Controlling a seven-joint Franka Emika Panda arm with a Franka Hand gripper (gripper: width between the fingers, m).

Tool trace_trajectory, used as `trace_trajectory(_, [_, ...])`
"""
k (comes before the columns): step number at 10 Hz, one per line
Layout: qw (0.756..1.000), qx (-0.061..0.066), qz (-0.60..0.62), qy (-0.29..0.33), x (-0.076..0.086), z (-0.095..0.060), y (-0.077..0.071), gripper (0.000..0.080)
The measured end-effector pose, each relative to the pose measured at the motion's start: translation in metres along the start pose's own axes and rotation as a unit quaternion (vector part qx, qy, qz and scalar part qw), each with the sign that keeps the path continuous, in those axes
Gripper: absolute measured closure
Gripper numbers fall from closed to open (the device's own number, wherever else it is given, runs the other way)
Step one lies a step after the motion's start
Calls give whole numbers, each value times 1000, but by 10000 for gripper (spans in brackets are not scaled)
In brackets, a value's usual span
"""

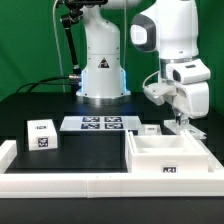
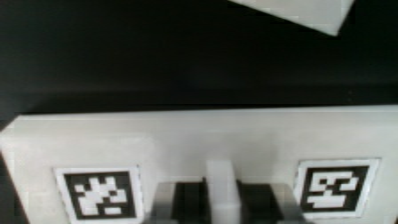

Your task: Assemble cabinet

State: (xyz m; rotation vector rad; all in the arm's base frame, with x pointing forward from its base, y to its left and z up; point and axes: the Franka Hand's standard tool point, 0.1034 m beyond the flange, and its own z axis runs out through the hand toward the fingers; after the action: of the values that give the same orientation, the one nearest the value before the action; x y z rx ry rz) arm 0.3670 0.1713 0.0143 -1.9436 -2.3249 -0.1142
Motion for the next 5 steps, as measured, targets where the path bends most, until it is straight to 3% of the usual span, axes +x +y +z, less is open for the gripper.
trace_trajectory(5, [1000, -2, 10, -2, -4, -3, 1, 732])
